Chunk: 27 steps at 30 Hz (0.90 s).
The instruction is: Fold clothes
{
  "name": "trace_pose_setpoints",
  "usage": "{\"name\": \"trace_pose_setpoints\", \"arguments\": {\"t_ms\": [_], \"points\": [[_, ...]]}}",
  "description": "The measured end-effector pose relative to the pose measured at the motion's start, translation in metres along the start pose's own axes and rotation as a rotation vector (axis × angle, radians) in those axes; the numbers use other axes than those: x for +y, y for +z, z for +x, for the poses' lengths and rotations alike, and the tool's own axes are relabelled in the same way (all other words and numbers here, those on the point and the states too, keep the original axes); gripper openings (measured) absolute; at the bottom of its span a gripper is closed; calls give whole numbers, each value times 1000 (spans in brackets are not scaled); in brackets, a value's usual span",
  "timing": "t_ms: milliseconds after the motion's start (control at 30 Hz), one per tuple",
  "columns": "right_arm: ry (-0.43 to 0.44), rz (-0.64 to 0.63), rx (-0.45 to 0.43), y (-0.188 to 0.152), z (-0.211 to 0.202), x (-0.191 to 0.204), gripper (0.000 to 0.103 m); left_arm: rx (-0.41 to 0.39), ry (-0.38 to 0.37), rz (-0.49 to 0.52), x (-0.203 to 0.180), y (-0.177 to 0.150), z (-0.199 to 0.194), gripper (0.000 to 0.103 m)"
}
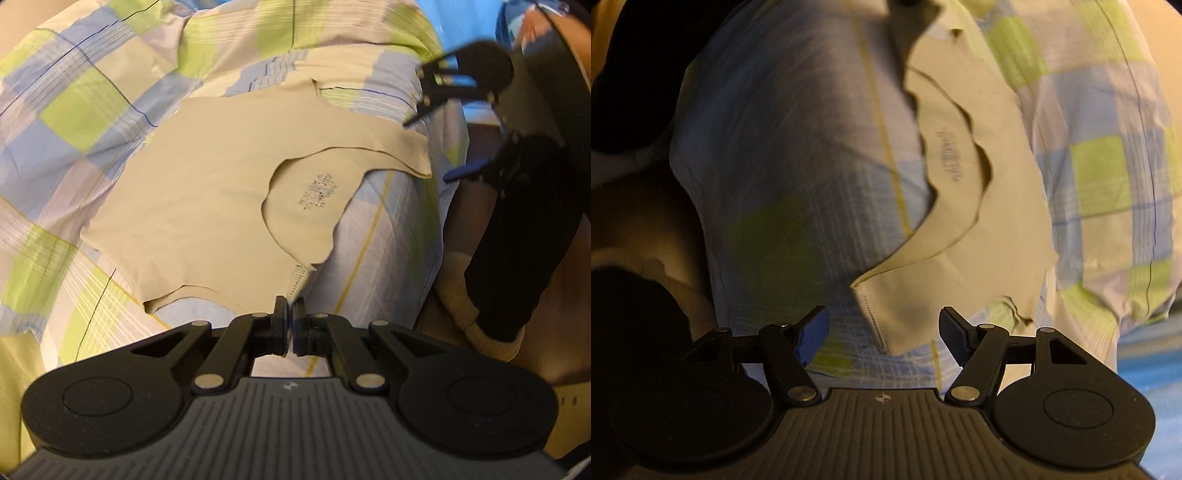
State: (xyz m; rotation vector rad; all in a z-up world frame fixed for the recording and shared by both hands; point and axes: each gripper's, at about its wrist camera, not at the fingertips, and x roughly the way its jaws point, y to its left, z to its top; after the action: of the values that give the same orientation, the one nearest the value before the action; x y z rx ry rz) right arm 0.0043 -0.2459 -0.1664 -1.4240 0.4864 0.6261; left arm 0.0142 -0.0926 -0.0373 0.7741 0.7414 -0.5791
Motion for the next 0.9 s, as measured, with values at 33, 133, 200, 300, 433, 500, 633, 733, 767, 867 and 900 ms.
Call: {"name": "trace_pose_setpoints", "arguments": {"t_ms": [33,133,200,300,433,500,633,733,767,867,900], "points": [[-13,-13,0,-1,2,2,58,-1,-2,-7,1,0,0,1],[-37,15,-20,-3,1,-5,36,-1,-6,-15,5,0,2,1],[-37,55,-35,-5,-5,-14,1,-6,-2,-14,7,0,2,1],[-40,109,-58,-9,-16,-28,0,-23,13,-5,10,0,-4,1],[-73,153,-70,-14,-37,-50,0,-57,44,31,16,0,-16,1],[-91,168,-77,-15,-52,-60,0,-81,47,47,20,0,-28,1],[-129,172,-99,-13,-93,-68,0,-100,29,99,8,-4,-59,0],[-155,174,-110,-12,-121,-68,0,-114,15,139,-1,-8,-82,0],[-161,173,-110,-12,-129,-67,0,-118,10,152,-5,-9,-90,0],[-154,171,-104,-14,-150,-61,0,-120,-14,184,-17,-15,-111,0],[-148,169,-102,-14,-158,-59,0,-114,-26,195,-22,-18,-118,0]]}}
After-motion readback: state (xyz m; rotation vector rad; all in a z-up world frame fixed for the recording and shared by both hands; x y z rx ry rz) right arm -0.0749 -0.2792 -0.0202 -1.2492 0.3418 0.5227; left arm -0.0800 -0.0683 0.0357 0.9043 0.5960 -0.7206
